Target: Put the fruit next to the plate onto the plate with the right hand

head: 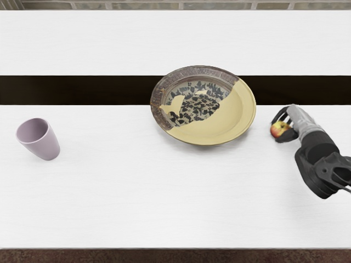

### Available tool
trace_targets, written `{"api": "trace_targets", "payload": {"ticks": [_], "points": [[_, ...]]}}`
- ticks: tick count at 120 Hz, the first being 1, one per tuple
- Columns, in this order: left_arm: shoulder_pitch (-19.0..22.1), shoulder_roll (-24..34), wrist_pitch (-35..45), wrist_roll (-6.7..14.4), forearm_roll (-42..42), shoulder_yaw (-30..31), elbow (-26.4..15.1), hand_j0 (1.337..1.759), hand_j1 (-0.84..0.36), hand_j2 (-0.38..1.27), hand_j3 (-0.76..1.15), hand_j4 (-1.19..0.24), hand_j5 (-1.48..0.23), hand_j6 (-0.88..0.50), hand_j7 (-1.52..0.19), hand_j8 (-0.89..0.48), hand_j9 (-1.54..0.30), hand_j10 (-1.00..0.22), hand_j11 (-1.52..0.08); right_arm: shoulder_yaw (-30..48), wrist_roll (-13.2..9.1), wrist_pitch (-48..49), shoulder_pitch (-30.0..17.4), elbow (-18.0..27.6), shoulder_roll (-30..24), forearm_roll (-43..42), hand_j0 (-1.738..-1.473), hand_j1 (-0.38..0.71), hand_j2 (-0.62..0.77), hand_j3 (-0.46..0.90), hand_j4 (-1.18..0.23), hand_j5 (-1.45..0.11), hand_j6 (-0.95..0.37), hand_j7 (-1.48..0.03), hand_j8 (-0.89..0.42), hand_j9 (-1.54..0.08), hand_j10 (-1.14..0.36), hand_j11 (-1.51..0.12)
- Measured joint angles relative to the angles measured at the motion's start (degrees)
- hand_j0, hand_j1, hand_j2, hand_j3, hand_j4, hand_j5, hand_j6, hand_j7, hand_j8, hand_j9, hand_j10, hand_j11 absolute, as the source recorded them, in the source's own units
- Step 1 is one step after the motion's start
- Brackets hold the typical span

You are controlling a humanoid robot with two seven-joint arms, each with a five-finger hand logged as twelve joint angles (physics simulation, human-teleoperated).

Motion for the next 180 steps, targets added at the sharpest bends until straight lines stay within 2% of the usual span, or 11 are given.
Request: {"api": "trace_targets", "payload": {"ticks": [16, 40, 74, 94, 100, 111, 125, 134, 153, 169, 180], "points": [[0.00, 0.00, 0.00, 0.00, 0.00, 0.00, 0.00, 1.658, 0.07, 0.05, 0.00, -0.23, -0.30, -0.23, -0.30, -0.23, -0.30, -0.23, -0.30, 2.54, 0.09, 2.11, 0.39, 0.30, -2.02, 1.67, -1.618, 0.28, 0.29, 0.00, -0.75, -1.12, -0.40, -1.09, -0.40, -1.12, -0.82, -1.12], [0.00, 0.00, 0.00, 0.00, 0.00, 0.01, 0.00, 1.658, 0.07, 0.05, 0.00, -0.23, -0.30, -0.23, -0.30, -0.23, -0.30, -0.23, -0.30, 10.61, 0.16, 11.04, 0.49, 0.48, -4.12, 5.81, -1.642, 0.31, 0.39, 0.00, -0.79, -1.18, -0.37, -1.11, -0.38, -1.17, -0.79, -1.17], [0.00, 0.00, 0.00, 0.00, 0.00, 0.01, 0.00, 1.658, 0.07, 0.05, 0.00, -0.23, -0.30, -0.23, -0.30, -0.23, -0.30, -0.23, -0.30, 23.10, 0.22, 27.80, 0.50, 0.51, -6.36, 14.86, -1.654, 0.33, 0.45, 0.00, -0.80, -1.22, -0.36, -1.12, -0.34, -1.21, -0.77, -1.22], [0.00, 0.00, 0.00, 0.00, 0.00, 0.00, 0.00, 1.658, 0.07, 0.05, 0.00, -0.23, -0.30, -0.23, -0.30, -0.23, -0.30, -0.23, -0.30, 29.20, 1.78, 36.34, 0.53, 0.40, -6.52, 21.32, -1.656, 0.36, 0.52, 0.00, -0.81, -1.23, -0.35, -1.12, -0.32, -1.22, -0.75, -1.23], [0.00, 0.00, 0.00, 0.00, 0.01, 0.00, 0.00, 1.658, 0.07, 0.05, 0.00, -0.23, -0.30, -0.23, -0.30, -0.23, -0.30, -0.23, -0.30, 30.63, 2.07, 38.32, 0.54, 0.40, -6.29, 22.92, -1.657, 0.35, 0.44, 0.00, -0.81, -1.24, -0.35, -1.12, -0.32, -1.22, -0.76, -1.23], [0.00, 0.00, 0.00, 0.00, 0.01, 0.01, 0.00, 1.658, 0.07, 0.05, 0.00, -0.23, -0.30, -0.23, -0.30, -0.23, -0.30, -0.23, -0.30, 32.72, 2.31, 40.74, 0.82, 0.35, -4.47, 24.70, -1.657, 0.36, 0.47, 0.00, -0.81, -1.25, -0.34, -1.13, -0.31, -1.23, -0.75, -1.24], [0.00, 0.00, 0.00, 0.00, 0.00, 0.01, 0.00, 1.658, 0.07, 0.05, 0.00, -0.23, -0.30, -0.23, -0.30, -0.23, -0.30, -0.23, -0.30, 33.68, 2.37, 41.87, 2.03, 0.13, -0.92, 25.51, -1.657, 0.32, 0.39, 0.00, -0.81, -1.26, -0.34, -1.13, -0.32, -1.24, -0.76, -1.25], [0.00, 0.00, 0.00, 0.00, 0.00, 0.01, 0.00, 1.658, 0.07, 0.05, 0.00, -0.23, -0.30, -0.23, -0.30, -0.23, -0.30, -0.23, -0.30, 33.56, 2.24, 42.10, 3.06, -0.33, 1.64, 25.24, -1.658, 0.34, 0.45, 0.00, -0.81, -1.26, -0.34, -1.13, -0.31, -1.25, -0.75, -1.26], [0.00, 0.00, 0.00, 0.00, 0.00, 0.02, 0.00, 1.658, 0.07, 0.05, 0.00, -0.23, -0.30, -0.23, -0.30, -0.23, -0.30, -0.23, -0.30, 33.13, 2.01, 42.02, 4.35, -1.88, 7.29, 21.03, -1.658, 0.36, 0.46, 0.00, -0.81, -1.27, -0.33, -1.13, -0.30, -1.25, -0.73, -1.27], [0.00, 0.00, 0.00, 0.00, 0.00, 0.02, 0.00, 1.658, 0.07, 0.05, 0.00, -0.23, -0.30, -0.23, -0.30, -0.23, -0.30, -0.23, -0.30, 32.74, 2.15, 41.73, 4.62, -3.61, 11.84, 16.32, -1.658, 0.39, 0.55, 0.00, -0.81, -1.27, -0.33, -1.13, -0.28, -1.24, -0.72, -1.26], [0.00, 0.00, 0.00, 0.00, 0.00, 0.03, 0.00, 1.658, 0.07, 0.05, 0.00, -0.23, -0.30, -0.23, -0.30, -0.23, -0.30, -0.23, -0.30, 31.75, 2.29, 41.30, 4.67, -5.03, 14.59, 12.31, -1.658, 0.39, 0.57, 0.00, -0.82, -1.26, -0.35, -1.13, -0.32, -1.24, -0.76, -1.25]]}}
